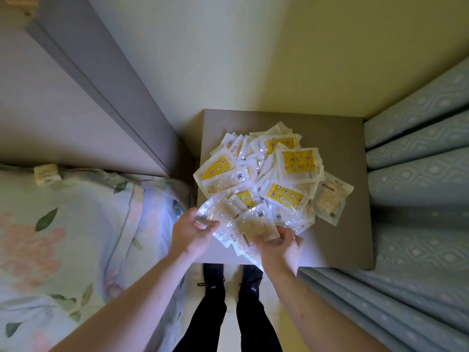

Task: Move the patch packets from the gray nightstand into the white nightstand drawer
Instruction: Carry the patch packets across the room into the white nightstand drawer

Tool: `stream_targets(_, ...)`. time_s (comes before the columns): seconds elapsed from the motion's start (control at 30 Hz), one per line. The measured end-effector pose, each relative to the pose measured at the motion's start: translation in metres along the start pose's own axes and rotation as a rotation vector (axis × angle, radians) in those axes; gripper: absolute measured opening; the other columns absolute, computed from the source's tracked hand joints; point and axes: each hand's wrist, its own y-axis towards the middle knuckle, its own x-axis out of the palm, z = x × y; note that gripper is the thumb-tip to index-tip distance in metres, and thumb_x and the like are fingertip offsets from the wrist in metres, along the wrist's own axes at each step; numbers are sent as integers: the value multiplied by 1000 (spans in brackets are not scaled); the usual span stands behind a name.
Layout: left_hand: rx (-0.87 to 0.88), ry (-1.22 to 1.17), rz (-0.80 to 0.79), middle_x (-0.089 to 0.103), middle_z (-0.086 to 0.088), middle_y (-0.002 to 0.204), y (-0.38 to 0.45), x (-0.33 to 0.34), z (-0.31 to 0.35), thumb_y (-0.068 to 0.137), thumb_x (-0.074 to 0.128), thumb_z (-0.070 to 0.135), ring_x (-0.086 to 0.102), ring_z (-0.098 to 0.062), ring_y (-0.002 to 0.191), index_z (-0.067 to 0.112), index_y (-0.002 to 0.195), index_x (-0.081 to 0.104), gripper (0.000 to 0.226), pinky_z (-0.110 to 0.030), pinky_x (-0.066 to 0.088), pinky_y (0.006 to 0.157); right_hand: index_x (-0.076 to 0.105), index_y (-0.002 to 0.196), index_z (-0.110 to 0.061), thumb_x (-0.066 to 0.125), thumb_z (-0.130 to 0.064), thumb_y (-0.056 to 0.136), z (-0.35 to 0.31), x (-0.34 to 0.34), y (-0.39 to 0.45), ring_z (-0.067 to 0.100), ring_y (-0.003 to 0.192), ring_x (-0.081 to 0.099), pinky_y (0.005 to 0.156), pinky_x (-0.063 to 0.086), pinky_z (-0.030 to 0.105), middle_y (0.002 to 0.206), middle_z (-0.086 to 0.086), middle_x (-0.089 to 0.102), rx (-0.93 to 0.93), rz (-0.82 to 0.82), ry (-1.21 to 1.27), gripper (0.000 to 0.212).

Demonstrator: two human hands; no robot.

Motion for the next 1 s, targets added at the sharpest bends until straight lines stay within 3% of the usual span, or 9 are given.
stream_targets(0.1, -10, -64, -15, 74, 5, 88, -5, -7, -3, 79, 86, 36, 65, -16, 96, 18, 92, 67, 30, -19, 44, 78, 66, 90, -27, 82, -31, 80, -2, 0, -1, 16, 81, 64, 66, 47, 28, 110, -4, 54, 10, 61, 162, 19)
stream_targets(0.2, -19, -122, -33, 74, -10, 88, -12, -21, 1, 70, 83, 48, 61, -20, 78, 12, 84, 59, 45, -28, 42, 65, 68, 85, -26, 76, -32, 86, -1, -8, -1, 24, 83, 71, 69, 53, 30, 91, 1, 74, 12, 41, 264, 9)
stream_targets(0.3, -22, -170, -34, 77, -4, 86, -21, -37, 11, 82, 82, 39, 68, -13, 76, 19, 88, 68, 26, -20, 46, 62, 64, 94, -23, 66, -28, 95, -6, -27, -3, 26, 73, 69, 62, 50, 31, 77, -3, 73, -1, -6, 270, 6)
stream_targets(0.47, 100, -97, -23, 72, -12, 85, -27, -51, 17, 92, 73, 30, 66, -22, 80, 21, 92, 72, 9, -29, 47, 69, 59, 93, -29, 59, -28, 101, -12, -70, -7, 16, 70, 65, 57, 47, 25, 85, -3, 72, -185, 17, 107, 9)
stream_targets(0.57, 260, 89, -64, 68, -9, 88, -24, -42, 19, 94, 65, 34, 65, -29, 85, 17, 93, 69, 18, -40, 52, 75, 60, 97, -29, 52, -26, 104, -10, -82, -5, 15, 63, 58, 55, 45, 30, 78, -4, 66, -253, -14, -27, 11)
stream_targets(0.7, 433, 295, -59, 52, 2, 104, -18, -17, 33, 98, 63, 25, 56, -17, 96, 11, 97, 63, 14, -31, 46, 84, 64, 113, -25, 59, -32, 101, 0, -73, 3, 24, 85, 66, 73, 48, 32, 90, -5, 70, -271, -66, -175, 15)
stream_targets(0.83, 474, 391, -72, 52, 4, 127, -7, 6, 37, 100, 60, 27, 53, -17, 117, 11, 116, 66, 23, -26, 44, 94, 66, 96, -28, 68, -27, 97, 5, -56, 5, 16, 83, 63, 71, 45, 28, 81, -19, 64, -299, -107, -171, 2)
stream_targets(0.93, 437, 417, -51, 50, 2, 132, -6, 17, 38, 101, 60, 26, 51, -16, 120, 9, 121, 66, 28, -20, 37, 93, 71, 96, -22, 70, -24, 95, 10, -43, 7, 14, 87, 60, 72, 41, 27, 94, -12, 65, -343, -101, -181, 3)
stream_targets(1.0, 397, 410, -37, 51, 0, 131, -5, 21, 38, 101, 59, 27, 51, -18, 119, 10, 121, 67, 28, -26, 43, 97, 71, 92, -24, 71, -24, 94, 13, -35, 9, 11, 88, 60, 75, 45, 28, 99, -14, 64, -378, -120, -172, 2)
